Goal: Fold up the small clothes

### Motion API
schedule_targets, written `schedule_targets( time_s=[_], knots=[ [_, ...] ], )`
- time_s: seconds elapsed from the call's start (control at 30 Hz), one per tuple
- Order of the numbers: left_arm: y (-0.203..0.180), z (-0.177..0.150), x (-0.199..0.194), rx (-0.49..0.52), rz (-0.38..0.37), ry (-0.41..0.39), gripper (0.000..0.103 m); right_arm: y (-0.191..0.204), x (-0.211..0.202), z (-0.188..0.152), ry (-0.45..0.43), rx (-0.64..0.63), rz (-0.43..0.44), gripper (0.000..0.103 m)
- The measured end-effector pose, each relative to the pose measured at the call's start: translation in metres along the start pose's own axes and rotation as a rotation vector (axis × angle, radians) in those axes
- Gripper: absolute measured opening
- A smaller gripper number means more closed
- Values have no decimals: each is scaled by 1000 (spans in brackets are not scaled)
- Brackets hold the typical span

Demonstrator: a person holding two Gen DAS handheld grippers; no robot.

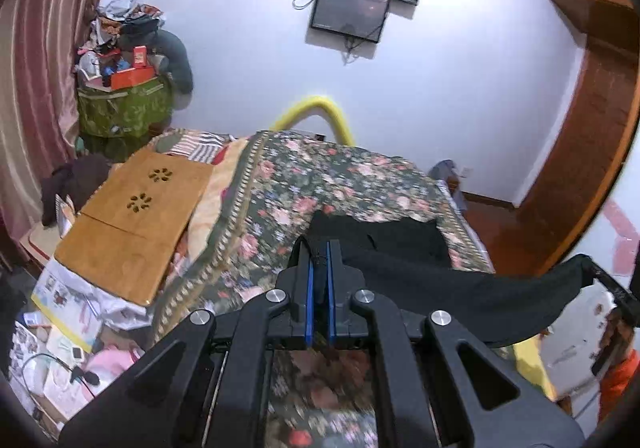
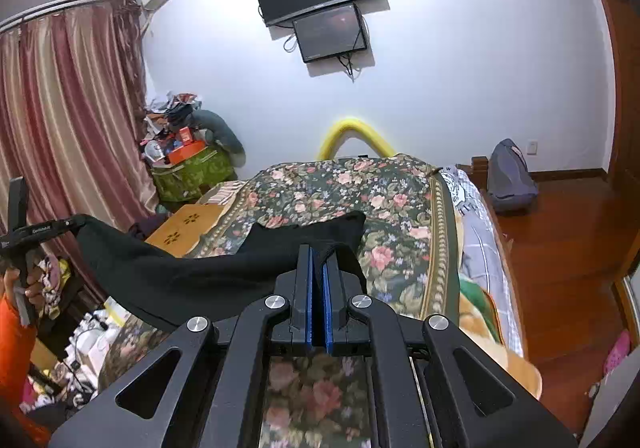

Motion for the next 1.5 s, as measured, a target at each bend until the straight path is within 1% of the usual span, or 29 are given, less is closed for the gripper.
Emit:
schedule_targets(
  time_s=[0.17, 0.33, 0.4, 0.53, 0.67, 0.77, 0.83, 0.87, 0.9, 0.93, 0.97, 1.0, 1.03, 1.1, 1.13, 1.2, 1.23, 1.33, 1.4, 1.43, 1.5],
  knots=[
    [14, 14, 63, 3, 72, 51, 4, -12, 50, 18, 36, 9, -45, 4],
    [32, 27, 137, -2, 123, 112, 4, -24, 104, 34, 81, 14, -84, 4],
    [41, 27, 168, -19, 130, 144, 4, -34, 132, 41, 102, 30, -104, 4],
    [60, 18, 233, -49, 140, 216, 4, -50, 182, 45, 160, 77, -113, 4],
    [69, 9, 298, -37, 170, 290, 4, -60, 233, 46, 219, 88, -137, 4],
    [71, 3, 339, -24, 165, 347, 4, -70, 260, 46, 252, 99, -158, 4],
    [71, -3, 360, -14, 153, 394, 6, -76, 269, 45, 271, 114, -163, 5],
    [71, -7, 368, 1, 158, 409, 8, -79, 271, 43, 286, 123, -166, 6],
    [72, -10, 369, 20, 167, 418, 17, -81, 270, 41, 293, 121, -181, 11],
    [71, -13, 369, 42, 174, 418, 33, -83, 269, 40, 294, 117, -194, 16],
    [70, -17, 368, 63, 177, 417, 44, -84, 261, 37, 289, 109, -204, 31],
    [69, -21, 363, 80, 178, 409, 62, -83, 255, 35, 280, 100, -198, 46],
    [68, -26, 354, 92, 173, 393, 67, -82, 249, 34, 267, 90, -187, 51],
    [64, -37, 337, 104, 144, 379, 67, -77, 227, 25, 253, 71, -172, 53],
    [61, -46, 328, 108, 122, 387, 67, -74, 220, 20, 261, 68, -164, 54],
    [54, -62, 310, 107, 81, 411, 68, -67, 199, 5, 272, 59, -150, 62],
    [51, -72, 299, 101, 62, 422, 69, -64, 191, -3, 275, 56, -142, 63],
    [41, -97, 272, 85, 23, 436, 76, -56, 167, -33, 297, 48, -117, 64],
    [34, -115, 255, 83, 0, 444, 76, -49, 152, -57, 314, 61, -93, 64],
    [30, -123, 250, 87, -9, 453, 76, -46, 152, -65, 322, 74, -79, 64],
    [20, -141, 237, 109, -31, 471, 76, -42, 147, -85, 334, 136, -34, 64]
  ],
)
Point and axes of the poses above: each gripper's, at about its wrist camera, not at the fingertips, and x roughly the way its jaws point, y to its left, z to its top, the point moved 8 cm from there along x, roughly the way its jaws point, and after that the axes turned 13 degrees about x, right-handed, at the moved point
